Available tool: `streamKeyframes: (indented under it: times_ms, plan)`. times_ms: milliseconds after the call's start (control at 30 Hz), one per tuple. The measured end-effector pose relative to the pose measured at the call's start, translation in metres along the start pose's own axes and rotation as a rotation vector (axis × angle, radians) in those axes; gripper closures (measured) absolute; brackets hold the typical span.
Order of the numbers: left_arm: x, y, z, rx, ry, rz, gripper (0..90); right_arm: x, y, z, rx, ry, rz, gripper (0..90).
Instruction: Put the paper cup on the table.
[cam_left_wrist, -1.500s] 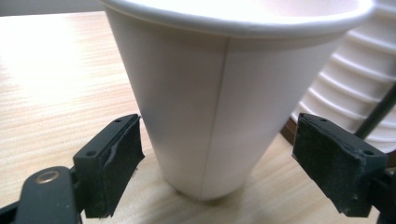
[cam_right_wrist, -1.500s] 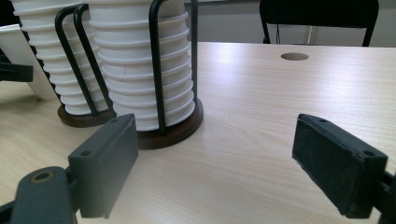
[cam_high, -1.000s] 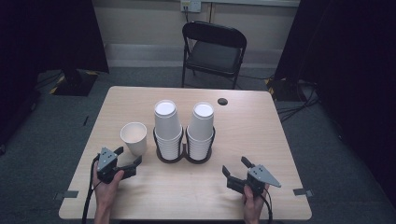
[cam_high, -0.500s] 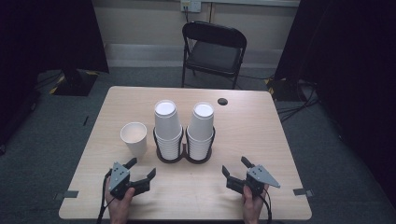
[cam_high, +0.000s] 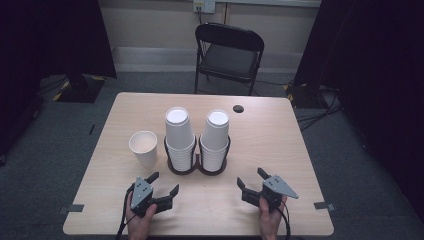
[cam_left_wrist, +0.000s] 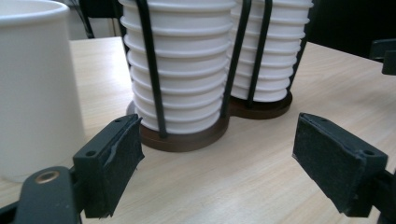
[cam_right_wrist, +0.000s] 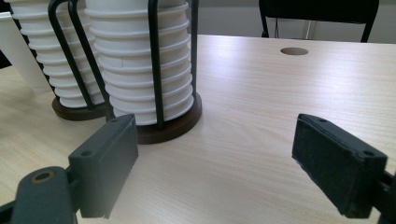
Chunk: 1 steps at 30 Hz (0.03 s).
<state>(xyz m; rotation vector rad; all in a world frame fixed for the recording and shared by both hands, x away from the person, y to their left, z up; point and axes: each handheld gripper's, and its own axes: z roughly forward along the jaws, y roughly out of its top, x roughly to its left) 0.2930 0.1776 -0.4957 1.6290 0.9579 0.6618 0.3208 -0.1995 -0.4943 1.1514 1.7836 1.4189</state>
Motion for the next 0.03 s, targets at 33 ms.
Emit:
streamKeyframes:
  times_ms: [33]
  plan:
    - [-0.0001, -0.0002, -0.0005, -0.005, 0.006, -0.003, 15.4, 0.0000, 0.0002, 0.0006, 0.006, -0.005, 0.002, 14.3]
